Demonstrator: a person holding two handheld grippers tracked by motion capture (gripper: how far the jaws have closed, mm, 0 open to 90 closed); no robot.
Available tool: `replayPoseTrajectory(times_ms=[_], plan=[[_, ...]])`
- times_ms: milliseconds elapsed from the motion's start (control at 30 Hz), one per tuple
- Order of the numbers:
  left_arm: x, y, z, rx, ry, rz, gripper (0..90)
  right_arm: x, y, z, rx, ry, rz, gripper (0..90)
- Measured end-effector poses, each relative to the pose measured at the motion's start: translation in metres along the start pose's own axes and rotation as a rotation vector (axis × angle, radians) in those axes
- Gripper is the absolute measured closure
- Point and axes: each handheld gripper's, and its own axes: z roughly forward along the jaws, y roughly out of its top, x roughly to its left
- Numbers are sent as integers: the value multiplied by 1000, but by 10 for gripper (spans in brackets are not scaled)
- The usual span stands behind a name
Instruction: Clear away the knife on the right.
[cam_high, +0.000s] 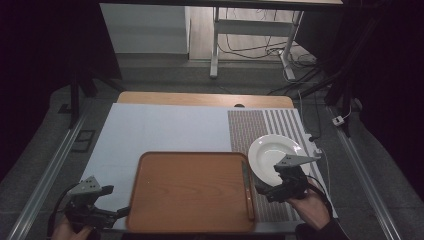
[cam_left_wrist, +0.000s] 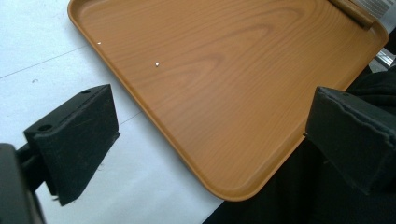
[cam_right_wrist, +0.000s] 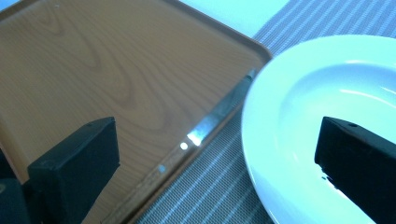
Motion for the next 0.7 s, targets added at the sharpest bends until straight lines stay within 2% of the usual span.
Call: replayPoseTrajectory(times_ms=[433, 700], plan=[[0, 0, 0, 1, 2, -3, 26, -12, -28, -28, -39, -70, 93, 0], [1, 0, 0, 0, 4, -3, 26, -14, -44, -41, -37, -111, 140, 0]])
